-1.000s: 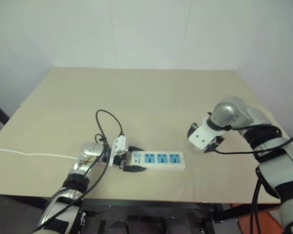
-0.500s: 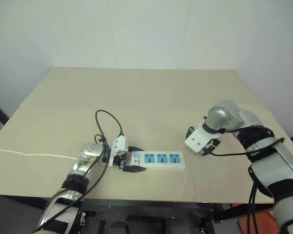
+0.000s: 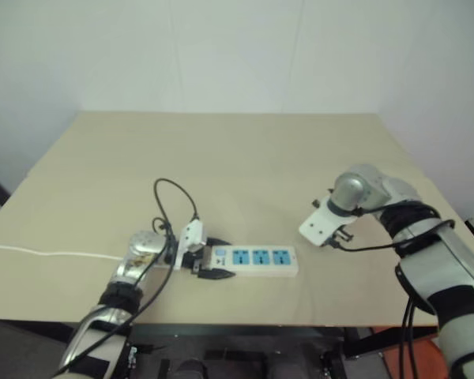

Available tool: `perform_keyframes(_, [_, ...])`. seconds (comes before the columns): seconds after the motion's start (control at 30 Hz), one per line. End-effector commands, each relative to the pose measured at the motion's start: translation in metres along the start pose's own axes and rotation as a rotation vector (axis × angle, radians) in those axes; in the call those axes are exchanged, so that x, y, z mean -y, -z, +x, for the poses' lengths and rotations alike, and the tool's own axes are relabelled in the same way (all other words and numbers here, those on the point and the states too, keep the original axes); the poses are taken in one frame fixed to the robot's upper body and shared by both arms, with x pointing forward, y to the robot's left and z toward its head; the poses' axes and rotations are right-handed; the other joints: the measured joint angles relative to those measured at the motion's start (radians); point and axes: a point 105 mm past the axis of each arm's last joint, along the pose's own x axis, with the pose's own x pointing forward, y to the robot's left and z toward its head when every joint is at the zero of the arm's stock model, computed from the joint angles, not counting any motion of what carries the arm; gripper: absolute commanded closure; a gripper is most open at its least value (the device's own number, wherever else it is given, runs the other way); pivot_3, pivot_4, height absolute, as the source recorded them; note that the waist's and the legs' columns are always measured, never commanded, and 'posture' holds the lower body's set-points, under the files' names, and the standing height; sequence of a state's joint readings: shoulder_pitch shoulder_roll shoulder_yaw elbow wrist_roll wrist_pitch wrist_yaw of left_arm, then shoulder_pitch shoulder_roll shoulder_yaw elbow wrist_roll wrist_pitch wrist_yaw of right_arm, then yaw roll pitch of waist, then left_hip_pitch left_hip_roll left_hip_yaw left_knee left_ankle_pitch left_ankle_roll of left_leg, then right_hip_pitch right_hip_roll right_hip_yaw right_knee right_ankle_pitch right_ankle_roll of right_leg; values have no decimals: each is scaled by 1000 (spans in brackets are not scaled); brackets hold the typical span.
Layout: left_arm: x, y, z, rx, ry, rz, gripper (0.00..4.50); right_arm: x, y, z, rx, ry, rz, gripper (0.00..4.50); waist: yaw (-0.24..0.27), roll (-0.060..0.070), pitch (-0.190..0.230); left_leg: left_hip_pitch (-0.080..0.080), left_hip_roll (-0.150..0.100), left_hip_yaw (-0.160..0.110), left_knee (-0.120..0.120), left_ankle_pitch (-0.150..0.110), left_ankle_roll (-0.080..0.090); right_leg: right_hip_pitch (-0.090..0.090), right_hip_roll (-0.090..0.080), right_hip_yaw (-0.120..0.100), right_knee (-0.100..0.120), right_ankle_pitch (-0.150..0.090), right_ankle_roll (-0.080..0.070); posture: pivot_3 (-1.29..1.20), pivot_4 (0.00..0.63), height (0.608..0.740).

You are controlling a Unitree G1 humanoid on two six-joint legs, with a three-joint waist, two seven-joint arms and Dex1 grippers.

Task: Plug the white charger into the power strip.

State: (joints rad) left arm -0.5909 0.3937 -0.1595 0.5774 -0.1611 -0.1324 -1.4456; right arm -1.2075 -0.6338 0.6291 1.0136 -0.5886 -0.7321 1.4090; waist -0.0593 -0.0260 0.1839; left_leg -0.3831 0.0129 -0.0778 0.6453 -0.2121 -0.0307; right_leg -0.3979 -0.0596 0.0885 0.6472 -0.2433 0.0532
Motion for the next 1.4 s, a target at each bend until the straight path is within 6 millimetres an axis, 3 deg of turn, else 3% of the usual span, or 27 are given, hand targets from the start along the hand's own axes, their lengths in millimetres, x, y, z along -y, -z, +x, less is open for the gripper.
perform_keyframes(0.03, [10, 4, 8, -29, 69, 2, 1196, 21, -2, -21, 58, 185, 39, 3320, -2, 0, 0, 0, 0, 0, 0, 0, 0, 0, 0, 0, 0, 0, 0, 0, 150, 740])
perform_keyframes(0.23, [10, 4, 8, -34, 79, 7, 1196, 33, -15, -67, 365, 488, 189, 3320, 3, 0, 0, -5, 0, -1, -1, 0, 0, -5, 0, 0, 0, 0, 0, 0, 150, 740])
perform_keyframes(0.27, [10, 4, 8, -35, 78, 8, 1196, 36, -22, -75, 464, 555, 229, 3320, 5, 0, 0, -5, 0, -1, -1, 0, 0, -5, 0, -1, 0, 0, 0, 0, 150, 740])
perform_keyframes(0.37, [10, 5, 7, -47, 75, 17, 1196, 48, -54, -112, 994, 894, 439, 3320, 12, 0, 0, -6, 0, -2, -1, 0, 1, -4, 0, -1, 0, 0, 0, 0, 150, 740])
perform_keyframes(0.47, [10, 5, 6, -47, 73, 17, 1196, 43, -72, -128, 1322, 1023, 638, 3320, 13, 0, 0, -6, 0, -2, 0, 0, 1, -6, 0, 0, 2, 0, -1, 0, 150, 740])
perform_keyframes(0.63, [11, 6, 5, -57, 83, 15, 1196, 31, -107, -98, 1364, 937, 683, 3320, 17, 0, 0, -6, 0, -2, 0, 0, 1, -5, 0, -1, 1, 0, -1, 0, 150, 740])
perform_keyframes(0.93, [11, 5, 5, -51, 73, 9, 1196, 33, -144, -51, 1427, 740, 750, 3320, 15, 0, 0, -5, 0, -1, 0, 0, 1, -5, 1, -1, 1, 0, -1, 0, 150, 740])
perform_keyframes(1.2, [11, 6, 3, -53, 58, 4, 1196, 37, -157, -43, 1455, 692, 720, 3320, 15, 0, 0, -6, 0, -1, 0, 0, 1, -5, 1, -1, 0, 0, 0, 0, 150, 740])
perform_keyframes(1.4, [12, 6, 4, -51, 59, 2, 1196, 41, -154, -38, 1433, 704, 723, 3320, 15, 0, 0, -6, 0, -1, 0, 0, 1, -5, 1, -1, 0, 0, 0, 0, 150, 740])
